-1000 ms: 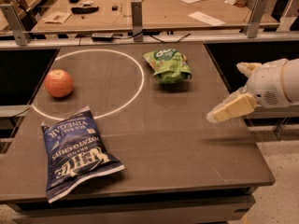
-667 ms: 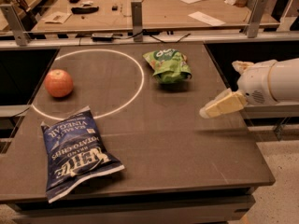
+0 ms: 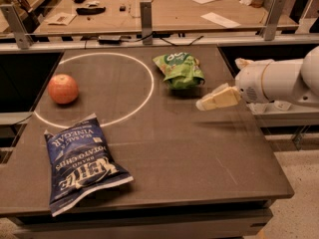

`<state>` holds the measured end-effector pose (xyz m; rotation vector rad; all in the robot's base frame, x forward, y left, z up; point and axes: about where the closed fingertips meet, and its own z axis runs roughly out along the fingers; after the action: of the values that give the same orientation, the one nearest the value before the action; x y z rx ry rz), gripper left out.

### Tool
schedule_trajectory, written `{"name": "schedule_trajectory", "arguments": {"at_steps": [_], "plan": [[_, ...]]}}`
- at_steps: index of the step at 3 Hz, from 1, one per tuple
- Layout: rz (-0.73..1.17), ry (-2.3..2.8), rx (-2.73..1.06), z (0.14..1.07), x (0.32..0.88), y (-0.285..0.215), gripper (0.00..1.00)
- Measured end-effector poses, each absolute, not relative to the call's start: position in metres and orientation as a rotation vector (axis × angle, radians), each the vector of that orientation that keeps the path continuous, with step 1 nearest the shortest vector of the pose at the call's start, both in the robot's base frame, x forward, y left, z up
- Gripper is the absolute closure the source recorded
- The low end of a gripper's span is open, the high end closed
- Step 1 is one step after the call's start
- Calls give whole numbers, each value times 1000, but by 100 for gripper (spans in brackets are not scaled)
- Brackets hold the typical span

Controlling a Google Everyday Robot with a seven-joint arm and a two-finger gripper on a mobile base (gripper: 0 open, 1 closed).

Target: Move green rice chip bag near blue chip bag

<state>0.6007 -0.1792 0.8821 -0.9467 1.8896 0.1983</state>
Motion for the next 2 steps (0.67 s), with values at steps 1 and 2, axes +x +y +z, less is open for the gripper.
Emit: {"name": "schedule_trajectory", "arguments": {"at_steps": [1,2], "plan": [[251,1885,-946,873,620,-159,0],[284,1889,-966,863,634,-140,0]]}}
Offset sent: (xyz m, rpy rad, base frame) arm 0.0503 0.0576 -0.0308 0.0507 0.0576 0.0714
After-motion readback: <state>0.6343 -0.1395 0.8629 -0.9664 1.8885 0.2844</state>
